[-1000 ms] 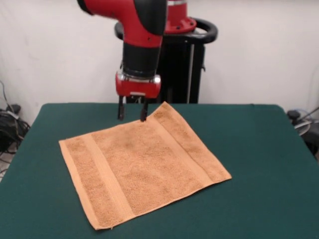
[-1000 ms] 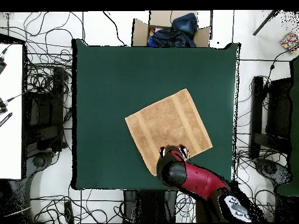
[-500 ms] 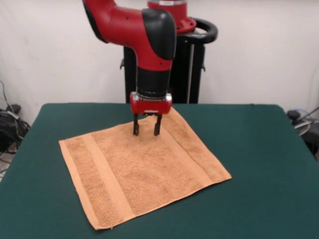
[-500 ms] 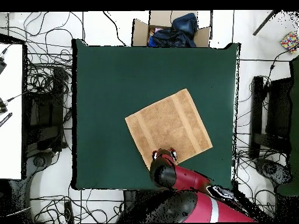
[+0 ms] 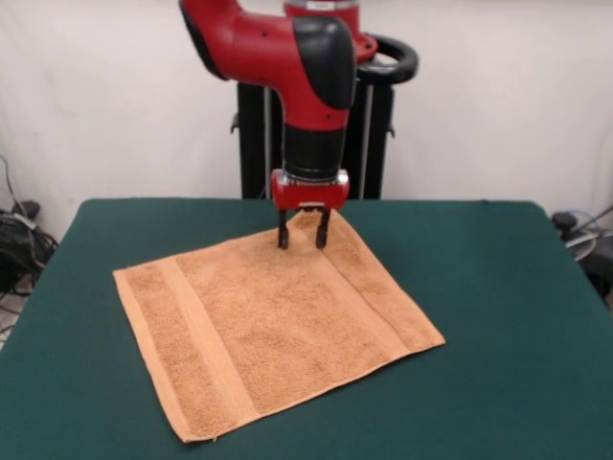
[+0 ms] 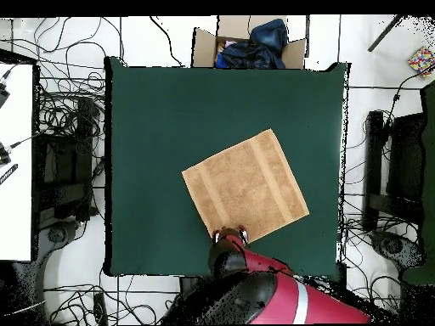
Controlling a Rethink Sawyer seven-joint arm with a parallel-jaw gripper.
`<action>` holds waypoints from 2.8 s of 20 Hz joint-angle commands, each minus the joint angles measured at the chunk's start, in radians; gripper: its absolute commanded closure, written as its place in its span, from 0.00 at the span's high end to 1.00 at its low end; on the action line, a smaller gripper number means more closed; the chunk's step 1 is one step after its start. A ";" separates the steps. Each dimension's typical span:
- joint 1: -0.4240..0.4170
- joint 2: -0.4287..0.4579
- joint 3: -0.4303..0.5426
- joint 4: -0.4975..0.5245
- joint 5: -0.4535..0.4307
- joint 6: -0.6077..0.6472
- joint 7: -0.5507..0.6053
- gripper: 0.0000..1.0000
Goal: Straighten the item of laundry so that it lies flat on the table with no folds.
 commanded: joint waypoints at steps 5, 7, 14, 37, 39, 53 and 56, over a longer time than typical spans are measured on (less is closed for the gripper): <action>0.016 -0.017 0.014 0.112 -0.009 -0.105 0.291 1.00; 0.022 0.007 0.012 0.118 -0.011 -0.128 0.294 1.00; 0.017 0.122 0.000 0.032 -0.019 -0.199 0.261 1.00; 0.008 0.122 0.093 -0.060 -0.001 -0.191 0.251 1.00; 0.002 0.011 0.094 -0.018 -0.021 -0.172 0.237 1.00; -0.037 -0.341 0.177 0.005 -0.016 0.206 0.156 1.00; -0.020 -0.367 0.158 -0.010 -0.013 0.234 0.157 1.00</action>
